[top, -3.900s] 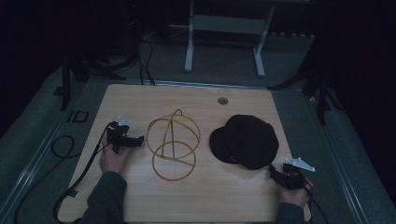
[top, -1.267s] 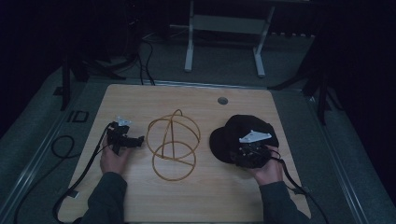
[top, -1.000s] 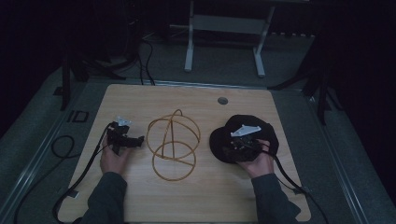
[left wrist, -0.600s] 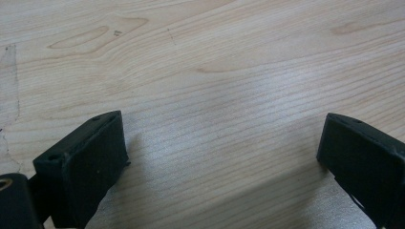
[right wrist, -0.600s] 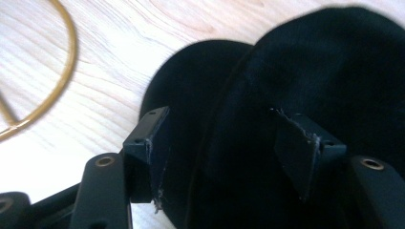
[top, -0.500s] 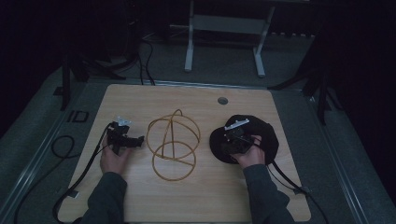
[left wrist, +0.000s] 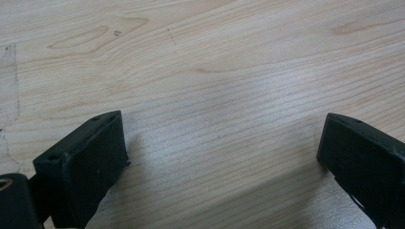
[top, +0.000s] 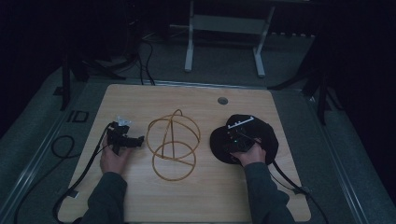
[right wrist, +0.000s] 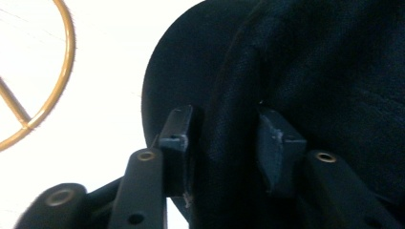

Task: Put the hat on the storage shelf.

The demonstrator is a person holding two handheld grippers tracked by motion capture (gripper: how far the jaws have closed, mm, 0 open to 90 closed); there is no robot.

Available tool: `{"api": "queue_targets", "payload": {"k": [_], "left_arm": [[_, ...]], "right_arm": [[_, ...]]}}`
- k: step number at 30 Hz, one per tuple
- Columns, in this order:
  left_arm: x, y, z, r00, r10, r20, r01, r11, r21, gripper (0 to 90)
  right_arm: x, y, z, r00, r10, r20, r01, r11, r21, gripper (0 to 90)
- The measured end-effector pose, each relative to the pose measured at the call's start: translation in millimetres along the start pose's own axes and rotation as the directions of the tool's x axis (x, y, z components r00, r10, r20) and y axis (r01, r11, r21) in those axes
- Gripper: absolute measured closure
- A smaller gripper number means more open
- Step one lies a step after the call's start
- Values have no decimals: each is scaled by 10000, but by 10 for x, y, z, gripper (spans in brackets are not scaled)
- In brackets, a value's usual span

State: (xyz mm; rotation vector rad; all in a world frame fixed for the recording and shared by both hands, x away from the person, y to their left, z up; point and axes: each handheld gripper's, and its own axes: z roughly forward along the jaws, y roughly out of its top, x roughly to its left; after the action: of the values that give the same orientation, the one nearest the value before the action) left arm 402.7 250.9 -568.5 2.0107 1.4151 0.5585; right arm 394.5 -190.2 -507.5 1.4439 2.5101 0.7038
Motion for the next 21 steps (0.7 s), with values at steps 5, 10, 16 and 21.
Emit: {"api": "queue_targets", "payload": {"k": [5,10,16,21], "left_arm": [[-1,0,0,10000,-7,-2,7,10000,-7,24],[1,1,1,10000,10,4,-10,10000,-4,24],[2,1,1,10000,13,5,-13,10000,-4,24],[2,2,1,10000,15,6,-15,10000,-2,24]], "right_arm": [[-14,12,-7,9990,195,-397,-195,9998,27,746],[-13,11,-38,9986,246,-459,-247,9997,-14,800],[6,-8,-76,9994,-133,-316,134,9999,39,810],[35,-26,-128,9977,-674,-106,678,9972,322,811]]}}
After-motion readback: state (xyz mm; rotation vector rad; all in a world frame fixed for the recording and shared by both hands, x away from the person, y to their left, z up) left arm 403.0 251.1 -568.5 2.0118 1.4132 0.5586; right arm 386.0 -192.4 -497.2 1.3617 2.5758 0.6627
